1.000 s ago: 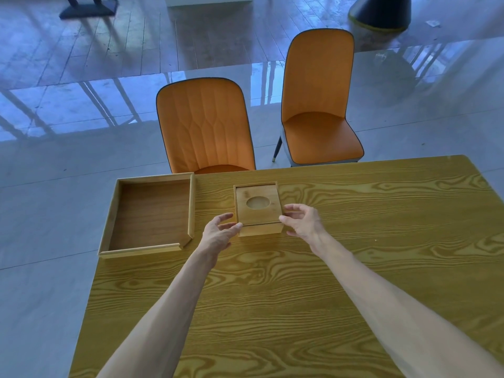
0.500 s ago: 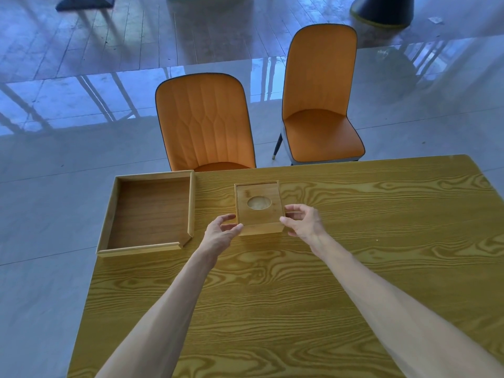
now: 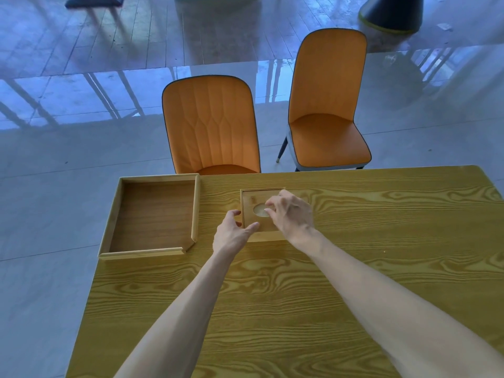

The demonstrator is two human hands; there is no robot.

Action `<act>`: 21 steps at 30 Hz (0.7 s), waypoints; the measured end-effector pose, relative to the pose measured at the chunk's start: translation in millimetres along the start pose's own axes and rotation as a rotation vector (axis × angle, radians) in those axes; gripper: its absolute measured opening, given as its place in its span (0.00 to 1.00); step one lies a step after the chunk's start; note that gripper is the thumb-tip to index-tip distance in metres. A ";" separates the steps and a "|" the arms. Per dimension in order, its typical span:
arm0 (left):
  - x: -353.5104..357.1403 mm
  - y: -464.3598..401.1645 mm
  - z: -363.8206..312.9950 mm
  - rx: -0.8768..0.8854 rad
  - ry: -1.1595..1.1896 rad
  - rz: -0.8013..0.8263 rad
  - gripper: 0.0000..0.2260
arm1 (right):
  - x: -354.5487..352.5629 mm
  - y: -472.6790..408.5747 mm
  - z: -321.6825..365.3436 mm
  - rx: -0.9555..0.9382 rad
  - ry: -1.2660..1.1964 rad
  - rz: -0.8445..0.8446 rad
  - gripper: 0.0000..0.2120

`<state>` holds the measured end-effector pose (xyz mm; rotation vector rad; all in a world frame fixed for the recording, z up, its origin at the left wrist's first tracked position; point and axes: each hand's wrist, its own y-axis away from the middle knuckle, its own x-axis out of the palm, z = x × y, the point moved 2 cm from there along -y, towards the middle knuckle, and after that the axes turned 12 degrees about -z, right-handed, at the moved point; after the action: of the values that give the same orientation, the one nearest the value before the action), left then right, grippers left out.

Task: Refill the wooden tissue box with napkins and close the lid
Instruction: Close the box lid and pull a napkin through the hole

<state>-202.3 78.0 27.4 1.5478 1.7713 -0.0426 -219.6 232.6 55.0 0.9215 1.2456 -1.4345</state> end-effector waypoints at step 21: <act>1.1 -2.7 5.4 -0.004 0.027 -0.018 0.31 | 20.9 -12.8 13.7 -0.292 0.148 0.113 0.07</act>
<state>-201.8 75.5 21.8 1.5361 1.8053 -0.0268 -236.0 215.0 40.6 0.8934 1.4442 -1.0766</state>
